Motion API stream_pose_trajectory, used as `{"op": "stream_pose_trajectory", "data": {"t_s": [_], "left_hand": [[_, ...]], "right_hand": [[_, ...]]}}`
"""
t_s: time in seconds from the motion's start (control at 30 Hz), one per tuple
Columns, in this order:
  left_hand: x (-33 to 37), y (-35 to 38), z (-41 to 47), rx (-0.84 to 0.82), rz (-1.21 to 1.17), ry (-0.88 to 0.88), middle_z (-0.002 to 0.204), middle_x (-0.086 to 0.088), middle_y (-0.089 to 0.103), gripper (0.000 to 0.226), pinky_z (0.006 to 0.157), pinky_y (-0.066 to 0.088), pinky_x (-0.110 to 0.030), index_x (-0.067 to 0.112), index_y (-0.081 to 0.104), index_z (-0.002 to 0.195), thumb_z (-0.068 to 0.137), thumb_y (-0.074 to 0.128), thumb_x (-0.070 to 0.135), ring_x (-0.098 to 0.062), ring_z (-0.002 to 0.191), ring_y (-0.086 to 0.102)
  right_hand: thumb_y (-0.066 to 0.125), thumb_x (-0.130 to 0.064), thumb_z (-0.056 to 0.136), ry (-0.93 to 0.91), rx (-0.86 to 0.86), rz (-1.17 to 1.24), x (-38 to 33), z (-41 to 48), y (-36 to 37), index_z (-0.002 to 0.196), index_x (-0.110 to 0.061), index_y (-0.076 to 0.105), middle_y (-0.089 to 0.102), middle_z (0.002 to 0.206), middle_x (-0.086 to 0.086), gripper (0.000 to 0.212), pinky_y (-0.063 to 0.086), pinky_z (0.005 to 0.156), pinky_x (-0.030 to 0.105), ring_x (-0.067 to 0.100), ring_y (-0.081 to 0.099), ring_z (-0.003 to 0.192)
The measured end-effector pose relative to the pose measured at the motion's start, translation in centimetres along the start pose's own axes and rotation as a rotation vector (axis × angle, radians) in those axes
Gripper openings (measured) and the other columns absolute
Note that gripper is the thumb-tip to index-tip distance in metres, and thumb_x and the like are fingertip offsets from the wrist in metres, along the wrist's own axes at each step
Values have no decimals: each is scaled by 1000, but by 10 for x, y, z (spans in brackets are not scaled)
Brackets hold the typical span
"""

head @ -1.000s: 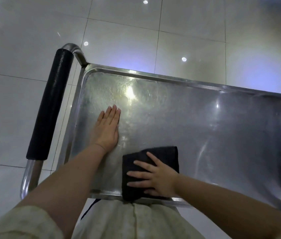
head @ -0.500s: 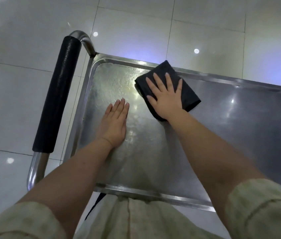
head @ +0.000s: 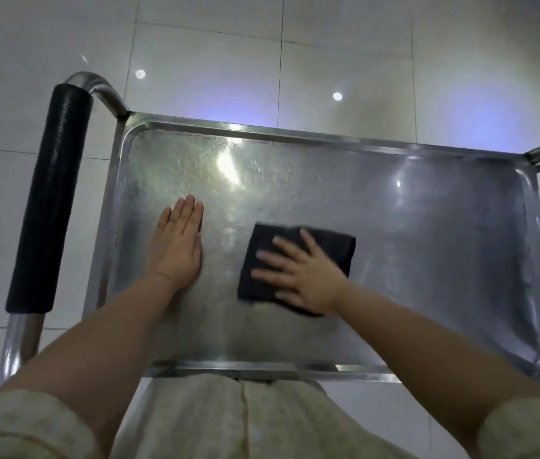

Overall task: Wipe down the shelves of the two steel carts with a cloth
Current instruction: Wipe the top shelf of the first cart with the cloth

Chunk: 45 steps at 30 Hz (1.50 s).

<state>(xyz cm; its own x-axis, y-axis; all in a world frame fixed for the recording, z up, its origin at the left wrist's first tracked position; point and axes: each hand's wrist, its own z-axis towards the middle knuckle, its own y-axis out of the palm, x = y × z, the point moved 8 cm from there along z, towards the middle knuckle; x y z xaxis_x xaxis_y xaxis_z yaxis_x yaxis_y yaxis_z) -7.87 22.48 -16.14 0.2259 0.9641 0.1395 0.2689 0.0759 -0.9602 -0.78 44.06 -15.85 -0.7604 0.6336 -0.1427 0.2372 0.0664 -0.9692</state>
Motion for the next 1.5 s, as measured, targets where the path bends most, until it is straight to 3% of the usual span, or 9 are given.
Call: {"op": "stream_pose_trajectory", "data": {"t_s": [0.17, 0.33, 0.43, 0.7, 0.83, 1.0, 1.13, 1.4, 1.5], "left_hand": [[2, -3, -1, -5, -10, -3, 159, -12, 14, 61, 121, 4, -38, 5, 16, 151, 94, 19, 26, -25, 148, 11], [2, -4, 0, 6, -18, -10, 158, -13, 19, 60, 120, 5, -38, 4, 20, 150, 94, 22, 25, -26, 147, 16], [2, -3, -1, -6, -26, -10, 158, -14, 18, 60, 121, 5, -39, 4, 19, 150, 94, 21, 25, -26, 147, 15], [10, -13, -1, -17, -17, -43, 157, -18, 18, 64, 120, 0, -40, 2, 23, 150, 89, 24, 24, -32, 147, 14], [66, -21, 8, 7, -105, 64, 156, -17, 25, 65, 120, 10, -47, 5, 33, 147, 87, 24, 26, -35, 145, 18], [125, 7, 30, -33, -77, 91, 161, -7, 5, 56, 120, -5, -37, 13, 12, 153, 102, 23, 30, -22, 149, 0], [125, 17, 28, -9, -29, 109, 160, -6, 1, 58, 121, -2, -38, 13, 8, 153, 100, 11, 35, -19, 148, -2], [129, 13, 28, -1, -53, 120, 160, -12, 12, 61, 121, 3, -41, 7, 17, 152, 97, 10, 34, -24, 148, 8], [132, 10, 27, 8, -61, 115, 159, -13, 15, 62, 121, 5, -42, 6, 19, 151, 97, 10, 34, -26, 148, 10]], "right_hand": [[9, -61, 96, 505, 20, 69, 141, 51, -25, 150, -48, 0, 6, 163, -9, 56, -12, 113, 61, 27, -3, 150], [14, -57, 99, 791, 29, 121, 170, 65, -27, 152, -45, -2, -5, 163, -10, 56, -11, 113, 62, 27, -9, 149], [13, -57, 99, 759, 41, 152, 126, 40, -17, 153, -42, 1, 0, 164, -6, 58, -8, 113, 63, 31, -4, 149], [24, -57, 100, 338, -51, 121, -49, -96, 41, 153, -40, 16, 13, 163, -6, 56, 9, 112, 67, 32, 6, 149], [27, -56, 99, 490, -25, 166, 2, -76, 22, 153, -41, 19, 19, 161, -5, 56, 8, 113, 67, 33, 9, 149], [19, -55, 100, 953, 40, 237, 167, -16, -12, 152, -44, -3, -4, 164, -7, 58, -10, 112, 65, 31, -8, 149], [15, -55, 100, 1052, 40, 213, 213, 3, -21, 152, -43, -9, -11, 163, -7, 58, -7, 112, 66, 30, -13, 148], [28, -56, 99, 734, 15, 229, -21, -132, 35, 154, -38, 15, 9, 164, -2, 59, 11, 108, 73, 37, 7, 149], [26, -59, 99, 716, -44, 257, -35, -157, 45, 153, -40, 17, 9, 163, -3, 59, 15, 107, 74, 38, 12, 148]]}}
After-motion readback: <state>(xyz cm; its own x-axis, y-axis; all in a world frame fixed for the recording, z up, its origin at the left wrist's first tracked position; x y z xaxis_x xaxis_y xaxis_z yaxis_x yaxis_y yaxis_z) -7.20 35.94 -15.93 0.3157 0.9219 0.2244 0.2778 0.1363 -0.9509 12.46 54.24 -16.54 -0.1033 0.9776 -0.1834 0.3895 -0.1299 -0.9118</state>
